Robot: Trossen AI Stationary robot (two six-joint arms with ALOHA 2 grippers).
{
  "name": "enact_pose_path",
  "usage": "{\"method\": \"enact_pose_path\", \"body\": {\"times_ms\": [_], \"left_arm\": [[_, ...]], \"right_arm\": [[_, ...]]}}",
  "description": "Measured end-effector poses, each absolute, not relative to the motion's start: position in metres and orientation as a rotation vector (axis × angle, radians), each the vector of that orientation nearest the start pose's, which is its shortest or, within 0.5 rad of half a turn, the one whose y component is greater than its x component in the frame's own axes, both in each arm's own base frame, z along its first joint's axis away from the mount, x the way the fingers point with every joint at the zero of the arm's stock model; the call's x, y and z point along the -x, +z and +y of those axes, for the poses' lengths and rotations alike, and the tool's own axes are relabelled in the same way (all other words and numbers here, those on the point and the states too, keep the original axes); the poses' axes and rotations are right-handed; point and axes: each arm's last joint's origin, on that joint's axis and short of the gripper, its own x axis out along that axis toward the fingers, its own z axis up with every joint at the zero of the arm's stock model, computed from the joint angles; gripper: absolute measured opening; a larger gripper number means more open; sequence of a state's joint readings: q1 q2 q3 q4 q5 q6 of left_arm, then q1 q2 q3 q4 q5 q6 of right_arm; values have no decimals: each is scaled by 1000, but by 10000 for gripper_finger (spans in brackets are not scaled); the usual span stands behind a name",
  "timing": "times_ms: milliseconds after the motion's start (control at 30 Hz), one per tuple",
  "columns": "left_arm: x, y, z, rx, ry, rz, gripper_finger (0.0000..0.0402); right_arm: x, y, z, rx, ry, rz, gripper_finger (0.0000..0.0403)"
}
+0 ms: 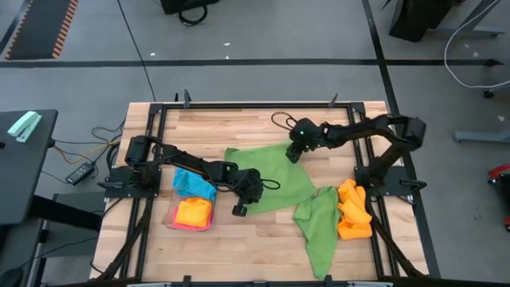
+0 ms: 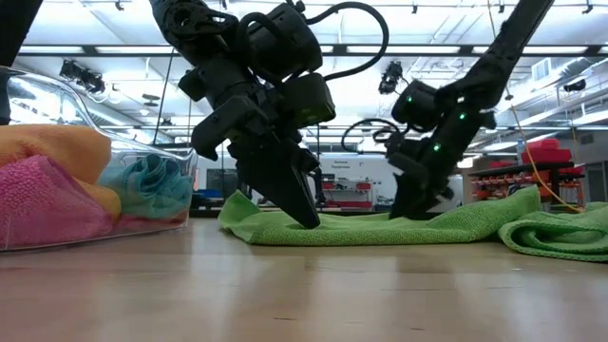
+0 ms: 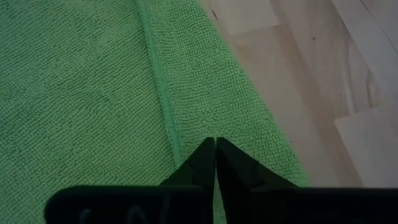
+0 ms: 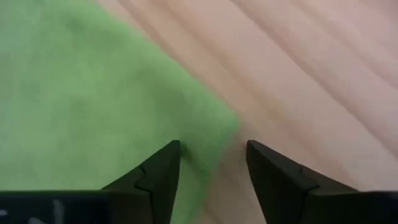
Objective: Fold microfiber towels
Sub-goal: Fold the left green microfiber cloth
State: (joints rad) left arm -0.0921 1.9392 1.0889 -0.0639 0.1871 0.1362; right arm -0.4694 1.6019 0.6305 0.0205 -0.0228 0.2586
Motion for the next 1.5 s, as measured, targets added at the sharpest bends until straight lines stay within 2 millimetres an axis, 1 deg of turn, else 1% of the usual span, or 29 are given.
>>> {"method": "enact_pose_path", "body": {"times_ms": [100, 200, 300, 400, 467, 600, 700, 800, 933, 1033, 1133, 1233, 1333, 1500], "left_arm": [[-378, 129, -41, -84, -322, 897, 28], [-378, 129, -41, -85, -323, 898, 23], [-378, 129, -41, -85, -324, 900, 14], [-378, 129, -41, -85, -324, 902, 10], [-378, 128, -41, -85, -324, 904, 11], [-378, 128, -41, -86, -325, 905, 22], [-377, 128, -41, -88, -325, 908, 22], [-377, 128, -39, -90, -324, 910, 13], [-378, 128, -36, -92, -319, 910, 8], [-378, 128, -34, -89, -314, 911, 17], [-378, 128, -34, -81, -310, 913, 28], [-377, 127, -34, -79, -309, 920, 28], [-376, 126, -34, -78, -310, 936, 18], [-376, 126, -34, -78, -310, 943, 8]], "right_arm": [[-247, 118, -126, -489, -513, 840, 174], [-247, 119, -126, -484, -513, 829, 143], [-248, 120, -124, -464, -448, 827, 95], [-251, 122, -122, -417, -355, 813, 31], [-253, 123, -120, -371, -322, 806, 11], [-256, 128, -111, -245, -296, 814, 5], [-258, 137, -101, -85, -310, 822, 4], [-260, 143, -83, 111, -273, 861, 3], [-263, 144, -54, 355, -156, 917, 2], [-262, 140, -35, 505, -96, 979, 2], [-259, 138, -22, 628, -65, 1038, 1], [-257, 139, -10, 744, -84, 1069, 1], [-256, 142, 0, 833, -136, 1062, 2], [-253, 156, 13, 949, -255, 1020, 2]]}}
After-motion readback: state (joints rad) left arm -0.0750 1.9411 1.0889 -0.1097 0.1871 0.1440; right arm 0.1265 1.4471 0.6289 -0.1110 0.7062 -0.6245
